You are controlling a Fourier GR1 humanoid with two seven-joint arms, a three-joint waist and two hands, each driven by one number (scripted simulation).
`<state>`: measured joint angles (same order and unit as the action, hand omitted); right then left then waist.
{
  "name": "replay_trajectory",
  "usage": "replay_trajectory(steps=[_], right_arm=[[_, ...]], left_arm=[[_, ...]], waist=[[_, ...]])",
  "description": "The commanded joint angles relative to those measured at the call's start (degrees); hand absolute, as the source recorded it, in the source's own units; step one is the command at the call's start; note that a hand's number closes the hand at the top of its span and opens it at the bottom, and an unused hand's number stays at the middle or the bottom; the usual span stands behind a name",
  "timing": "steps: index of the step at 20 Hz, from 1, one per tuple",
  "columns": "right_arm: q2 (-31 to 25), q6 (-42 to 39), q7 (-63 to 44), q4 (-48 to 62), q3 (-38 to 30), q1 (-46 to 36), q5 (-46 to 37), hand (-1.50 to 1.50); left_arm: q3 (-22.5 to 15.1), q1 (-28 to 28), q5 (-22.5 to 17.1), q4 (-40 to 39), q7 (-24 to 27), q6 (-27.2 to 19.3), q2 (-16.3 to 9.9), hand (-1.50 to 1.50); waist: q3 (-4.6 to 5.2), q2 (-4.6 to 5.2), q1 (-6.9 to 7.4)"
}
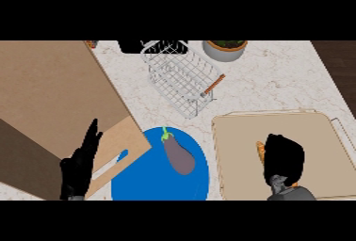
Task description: Pick the croissant from the tray and place it in the tiered basket
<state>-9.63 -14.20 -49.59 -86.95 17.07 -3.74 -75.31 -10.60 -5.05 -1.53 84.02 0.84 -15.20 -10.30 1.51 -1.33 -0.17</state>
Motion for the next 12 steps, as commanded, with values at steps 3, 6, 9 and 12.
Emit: replay_trajectory(steps=[3, 6, 9, 12], right_arm=[[9.23, 4.26, -14.10, -6.72, 7.73, -0.56, 9.45, 1.50], [9.34, 9.48, -21.23, -9.64, 12.96, -0.61, 9.82, 1.50], [9.47, 16.19, -25.46, -18.19, 15.28, -1.99, 9.40, 1.50], [9.54, 16.61, -30.12, -26.42, 17.41, -4.22, 4.75, 1.50]], left_arm=[[0.79, -0.38, -0.39, -1.89, -2.60, -0.07, -0.32, 0.00], [-0.04, -1.38, 0.08, -1.74, -1.97, -0.22, 0.33, 0.00], [1.77, -0.26, -0.45, -3.48, -2.08, -0.50, -0.06, 0.00], [2.01, -0.98, -0.77, -1.97, -2.98, -0.36, -0.52, 0.00]], waist=[[-1.60, 1.28, 0.94], [-1.56, 1.26, 1.24], [-1.49, 0.95, 0.21], [-1.40, 0.43, -0.24]])
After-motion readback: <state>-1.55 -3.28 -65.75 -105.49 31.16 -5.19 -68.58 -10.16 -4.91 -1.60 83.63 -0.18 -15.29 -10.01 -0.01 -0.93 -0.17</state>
